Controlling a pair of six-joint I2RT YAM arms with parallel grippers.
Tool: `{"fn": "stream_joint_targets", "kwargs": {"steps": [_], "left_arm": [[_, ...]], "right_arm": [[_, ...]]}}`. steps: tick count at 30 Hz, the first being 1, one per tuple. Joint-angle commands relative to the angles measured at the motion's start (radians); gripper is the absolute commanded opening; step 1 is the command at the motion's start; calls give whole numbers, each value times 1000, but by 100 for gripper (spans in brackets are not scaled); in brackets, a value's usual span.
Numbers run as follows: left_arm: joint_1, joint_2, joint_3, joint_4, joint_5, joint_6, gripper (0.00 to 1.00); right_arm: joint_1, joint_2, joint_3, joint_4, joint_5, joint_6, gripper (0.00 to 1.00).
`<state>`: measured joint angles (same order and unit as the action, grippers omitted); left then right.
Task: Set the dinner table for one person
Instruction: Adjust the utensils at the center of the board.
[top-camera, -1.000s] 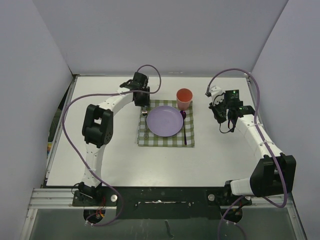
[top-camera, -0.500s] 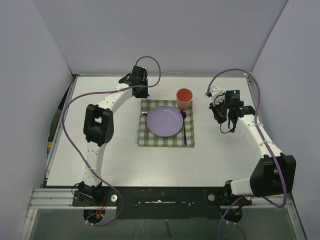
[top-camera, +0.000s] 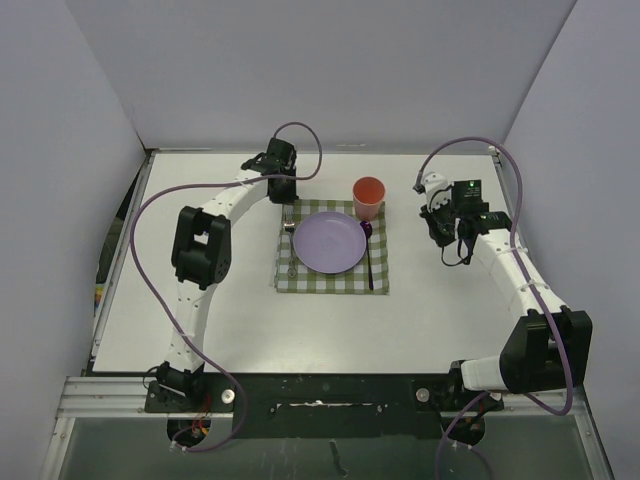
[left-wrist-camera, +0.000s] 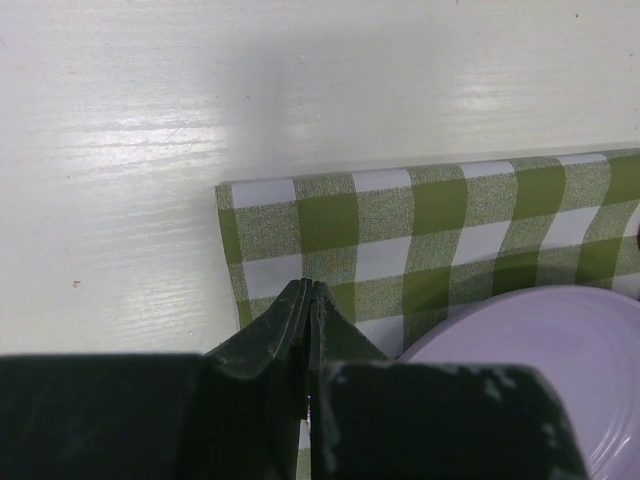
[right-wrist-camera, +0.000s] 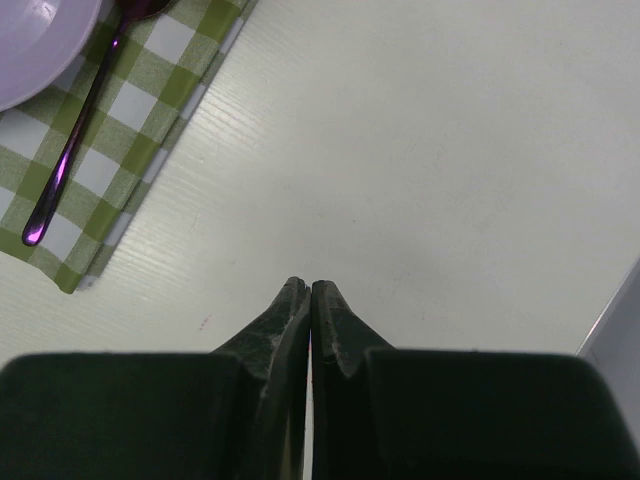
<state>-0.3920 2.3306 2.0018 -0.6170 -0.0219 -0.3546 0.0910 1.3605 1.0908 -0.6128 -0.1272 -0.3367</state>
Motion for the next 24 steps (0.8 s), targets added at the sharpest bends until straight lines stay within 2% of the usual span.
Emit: {"fn": "stream_joint_targets", "kwargs": {"steps": [1,24], "left_arm": [[1,17,-3,27,8,-5,0],[-16,-85,-146,87,27,-41,0]], "right_arm": [[-7,-29,-5,35,-16,1,0],[-9,-31,-17,51,-22,1,0]]}}
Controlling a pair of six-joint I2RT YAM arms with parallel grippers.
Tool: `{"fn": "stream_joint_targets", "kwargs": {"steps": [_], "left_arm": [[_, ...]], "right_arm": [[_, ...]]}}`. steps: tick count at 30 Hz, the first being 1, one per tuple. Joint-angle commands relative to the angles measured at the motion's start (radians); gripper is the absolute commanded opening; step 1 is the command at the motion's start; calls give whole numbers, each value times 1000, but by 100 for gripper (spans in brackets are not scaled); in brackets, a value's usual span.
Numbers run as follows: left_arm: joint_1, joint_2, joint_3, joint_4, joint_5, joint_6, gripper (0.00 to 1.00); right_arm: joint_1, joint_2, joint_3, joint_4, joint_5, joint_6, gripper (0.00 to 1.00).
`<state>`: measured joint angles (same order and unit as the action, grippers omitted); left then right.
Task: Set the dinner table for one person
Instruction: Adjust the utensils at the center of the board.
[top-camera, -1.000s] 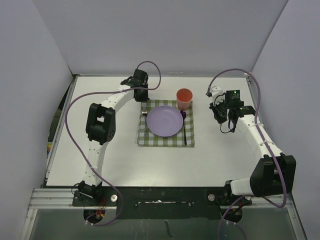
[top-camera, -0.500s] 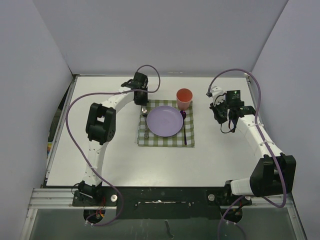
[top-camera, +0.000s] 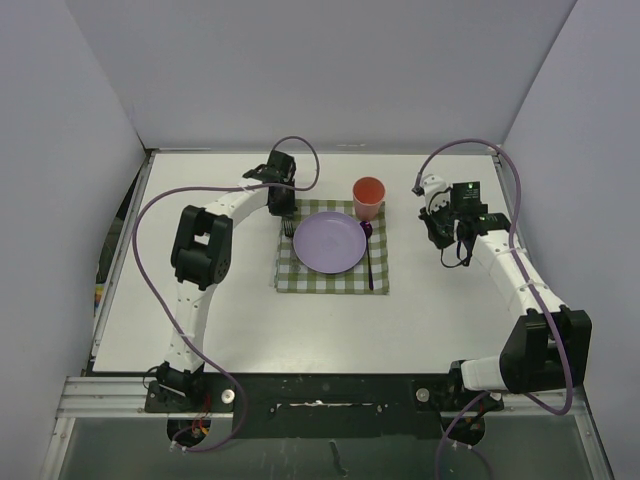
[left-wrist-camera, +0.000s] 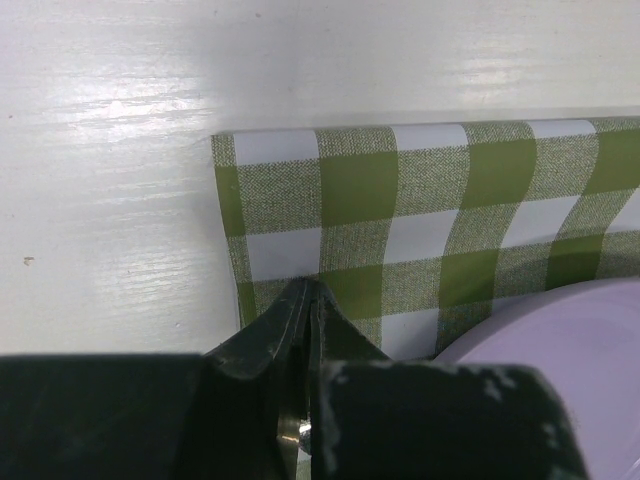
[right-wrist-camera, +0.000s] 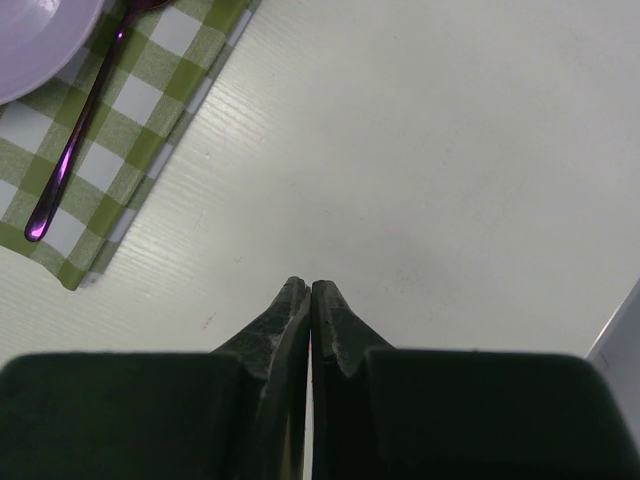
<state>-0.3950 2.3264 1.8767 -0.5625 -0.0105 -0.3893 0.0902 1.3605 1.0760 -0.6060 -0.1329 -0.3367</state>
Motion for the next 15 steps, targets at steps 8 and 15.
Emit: {"fn": "stream_joint_targets", "kwargs": {"steps": [8,15], "left_arm": [[-15,-114,-7,35,17,14,0],[-17,-158,-13,36,22,27,0]], "right_arm": [[-8,-23,-3,50,-27,2,0],[-7,-18,0,52,-37,2,0]]}}
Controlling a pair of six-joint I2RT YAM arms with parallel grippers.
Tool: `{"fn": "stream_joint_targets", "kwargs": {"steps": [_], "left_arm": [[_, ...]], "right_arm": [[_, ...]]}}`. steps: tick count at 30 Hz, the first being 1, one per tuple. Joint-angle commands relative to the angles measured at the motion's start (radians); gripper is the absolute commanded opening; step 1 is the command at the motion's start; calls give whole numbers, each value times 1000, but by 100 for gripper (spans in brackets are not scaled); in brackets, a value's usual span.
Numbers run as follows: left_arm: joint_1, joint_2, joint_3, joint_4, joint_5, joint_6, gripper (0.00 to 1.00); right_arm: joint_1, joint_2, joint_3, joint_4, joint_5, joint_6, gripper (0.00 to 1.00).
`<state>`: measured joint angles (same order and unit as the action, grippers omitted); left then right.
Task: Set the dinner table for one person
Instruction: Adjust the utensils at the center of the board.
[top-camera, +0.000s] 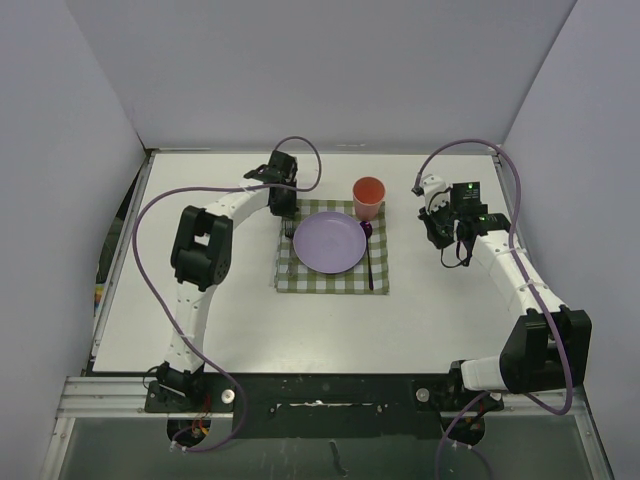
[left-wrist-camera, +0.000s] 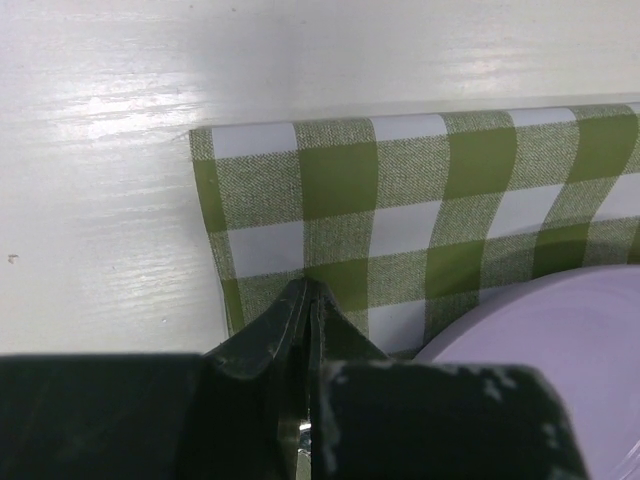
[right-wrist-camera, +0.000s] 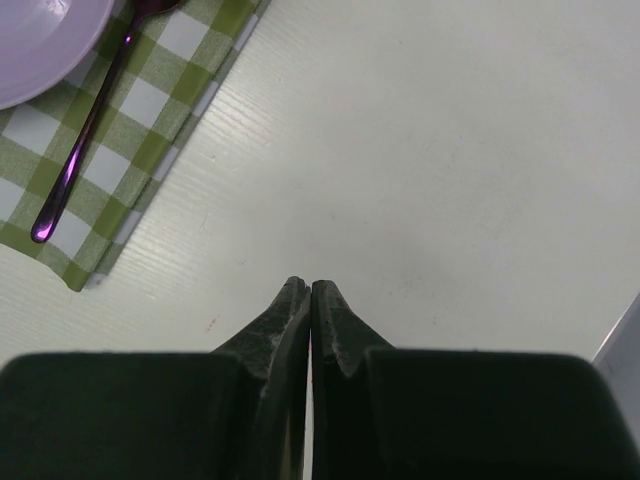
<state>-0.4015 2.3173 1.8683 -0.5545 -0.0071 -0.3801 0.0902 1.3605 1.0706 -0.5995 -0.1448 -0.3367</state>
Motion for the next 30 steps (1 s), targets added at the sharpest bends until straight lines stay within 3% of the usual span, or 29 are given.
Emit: {"fn": "stream_joint_targets", "kwargs": {"steps": [1,9,18,22,26,30], "left_arm": [[-12,-160,-8,28,18,20,0],[-20,-236,-47,34,4,30,15],[-34,-397,-94,26,-48,53,23],[-38,-581,-192,2,-71,93,39],[-33,-811,-431,-7,-93,114,45],[-28,-1009,-619,-51,-134,132,46]], "right_arm": [[-8,-15,7,46,-28,2,0],[-7,-12,12,41,-45,5,0],[-7,-43,22,41,6,2,0],[53,-65,-3,103,236,-71,0],[98,-85,-62,277,552,-190,0],[93,-81,-4,214,536,-110,0]]}}
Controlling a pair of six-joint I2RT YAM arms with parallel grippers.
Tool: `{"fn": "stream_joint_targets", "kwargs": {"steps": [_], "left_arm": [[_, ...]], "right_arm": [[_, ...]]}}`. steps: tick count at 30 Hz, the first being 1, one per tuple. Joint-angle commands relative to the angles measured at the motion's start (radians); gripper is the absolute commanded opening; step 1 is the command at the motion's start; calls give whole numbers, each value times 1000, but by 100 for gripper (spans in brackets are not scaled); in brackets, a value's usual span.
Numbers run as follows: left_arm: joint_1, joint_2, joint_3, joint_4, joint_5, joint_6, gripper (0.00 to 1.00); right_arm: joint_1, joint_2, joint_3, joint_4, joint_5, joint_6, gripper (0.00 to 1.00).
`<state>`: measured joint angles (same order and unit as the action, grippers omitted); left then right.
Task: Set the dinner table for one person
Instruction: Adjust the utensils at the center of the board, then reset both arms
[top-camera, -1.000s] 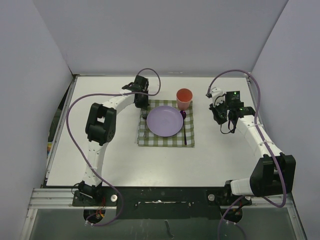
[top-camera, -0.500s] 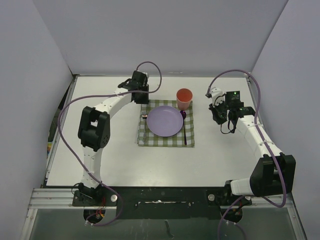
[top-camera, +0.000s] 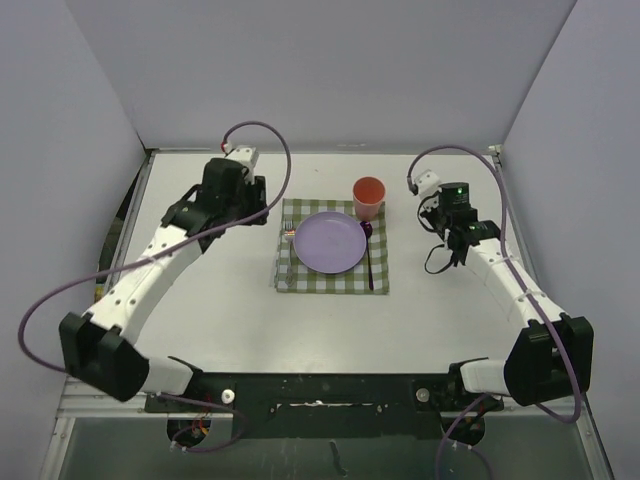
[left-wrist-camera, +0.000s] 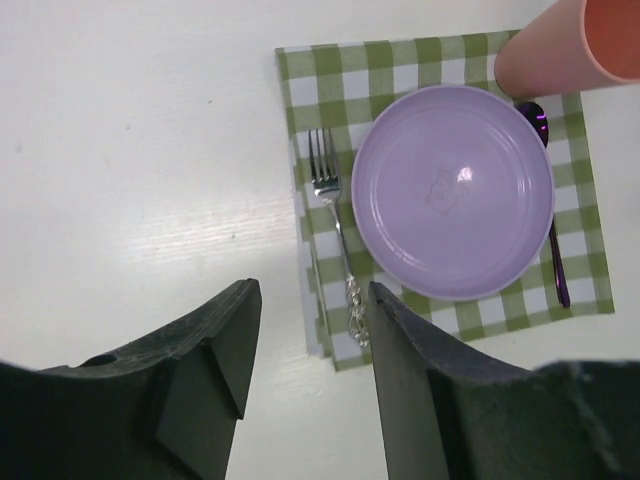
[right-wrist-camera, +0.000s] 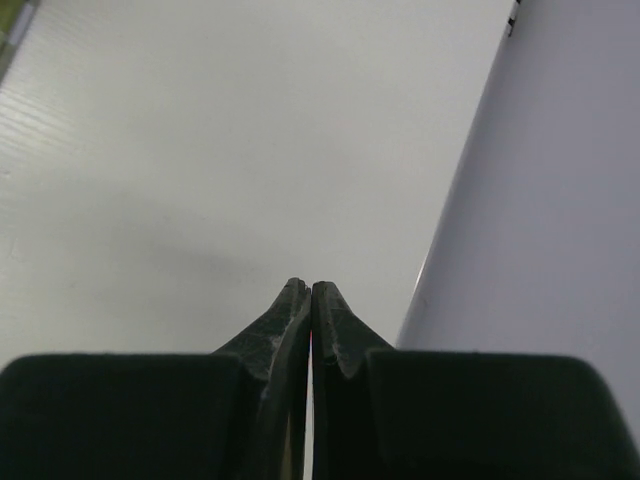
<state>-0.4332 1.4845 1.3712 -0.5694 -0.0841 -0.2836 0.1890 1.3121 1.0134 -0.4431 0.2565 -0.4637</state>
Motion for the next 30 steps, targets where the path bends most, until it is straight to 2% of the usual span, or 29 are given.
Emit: {"fn": "stream_joint_targets", "kwargs": {"steps": [1,4,7,11,19,22,27,28,29,30], "left_arm": [[6,-210,-151,-53,-69,28,46],[9,-296,-240,-51,-96,-13,46],[13,-359,-319,-32,-112,-57,46],[17,-382,-356,-32,-136,-41,46],[25,-376,-275,-151,-186,11,46],[25,-405,-295,-160,-182,-6,46],[25,-463,-358,-166,-150,-62,46],[25,-474,-372,-164,-147,-73,47],[25,-485,-383,-165,-144,-82,47],[25,-494,-394,-164,-140,-87,47]], "right_arm": [[-11,-21,84,15,100,60,0],[-41,9,164,-63,31,235,0],[-154,35,216,-106,-103,321,0],[-212,21,191,-56,-11,226,0],[-215,-29,124,134,232,94,0],[-218,-53,103,129,217,98,2],[-218,-105,35,27,51,127,9],[-218,-115,19,22,39,126,17],[-219,-120,3,20,39,123,38],[-220,-122,-9,18,42,118,48]]}}
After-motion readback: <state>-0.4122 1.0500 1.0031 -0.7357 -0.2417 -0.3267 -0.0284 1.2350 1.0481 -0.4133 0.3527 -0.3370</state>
